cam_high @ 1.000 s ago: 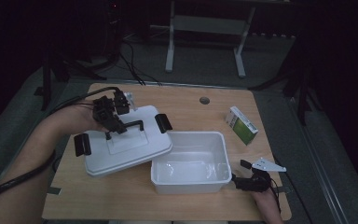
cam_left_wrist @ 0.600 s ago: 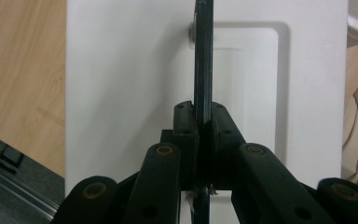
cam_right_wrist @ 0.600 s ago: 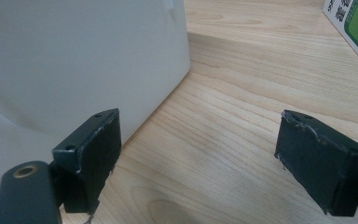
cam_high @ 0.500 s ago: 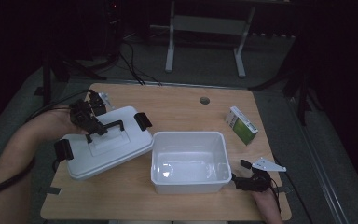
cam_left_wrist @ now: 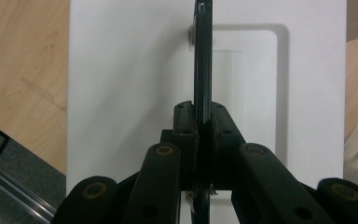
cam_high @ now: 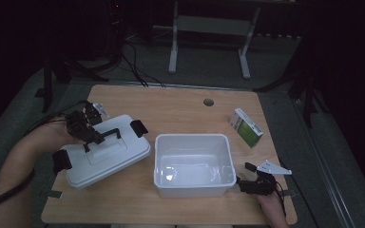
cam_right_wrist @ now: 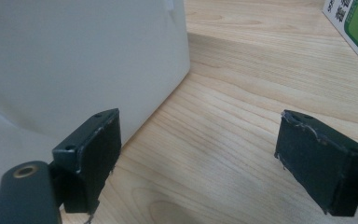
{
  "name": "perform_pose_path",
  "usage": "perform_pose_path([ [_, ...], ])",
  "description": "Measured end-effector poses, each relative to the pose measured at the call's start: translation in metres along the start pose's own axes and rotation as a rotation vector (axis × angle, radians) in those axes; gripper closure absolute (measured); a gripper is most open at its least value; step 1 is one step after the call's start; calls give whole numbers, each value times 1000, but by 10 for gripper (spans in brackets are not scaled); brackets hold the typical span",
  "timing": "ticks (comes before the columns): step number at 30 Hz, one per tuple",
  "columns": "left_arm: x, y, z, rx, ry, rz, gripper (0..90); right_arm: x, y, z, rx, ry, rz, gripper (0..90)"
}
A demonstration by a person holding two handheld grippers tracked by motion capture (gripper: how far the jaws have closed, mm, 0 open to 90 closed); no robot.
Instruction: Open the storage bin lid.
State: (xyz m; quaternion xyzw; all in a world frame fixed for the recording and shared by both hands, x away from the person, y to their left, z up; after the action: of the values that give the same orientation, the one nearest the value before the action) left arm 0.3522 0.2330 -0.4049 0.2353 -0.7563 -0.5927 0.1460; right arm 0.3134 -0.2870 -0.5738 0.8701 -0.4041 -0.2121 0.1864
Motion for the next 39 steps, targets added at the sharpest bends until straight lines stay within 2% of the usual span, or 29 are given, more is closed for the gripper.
perform_pose_path([
  [9, 2, -29, 8, 1, 19, 24, 837, 0, 0, 0, -2, 3, -1, 138],
  [11, 3, -41, 11, 15, 27, 43, 837, 0, 0, 0, -3, 3, -4, 139],
  [16, 6, -57, 17, 33, 48, 60, 837, 0, 0, 0, -3, 4, -2, 138],
  [18, 7, -60, 19, 33, 44, 63, 837, 0, 0, 0, -4, 4, -1, 137],
  [19, 10, -67, 21, 34, 49, 78, 837, 1, 0, 0, -4, 4, -1, 137],
  [23, 16, -76, 24, 49, 49, 91, 837, 0, 1, 0, -4, 7, -1, 137],
  [27, 22, -88, 26, 35, 44, 108, 837, 0, 1, 0, -2, 5, -1, 137],
  [34, 26, -98, 29, 17, 54, 116, 837, 0, 1, 0, -3, 7, -2, 136],
  [39, 27, -104, 30, 29, 59, 134, 837, 0, 0, 0, -10, 15, 1, 136],
])
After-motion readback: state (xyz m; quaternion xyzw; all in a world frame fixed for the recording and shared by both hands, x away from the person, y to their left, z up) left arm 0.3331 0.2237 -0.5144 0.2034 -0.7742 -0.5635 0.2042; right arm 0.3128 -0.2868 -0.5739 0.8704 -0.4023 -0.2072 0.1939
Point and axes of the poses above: each handheld gripper's, and its own axes: y roughly backward along the jaws, z roughly out of its underside, x roughly to its right, the point moved 4 cm from there along -y, roughly forward along the jaws, and after that the axes turned 4 degrees about -y, right-handed, at the moved point
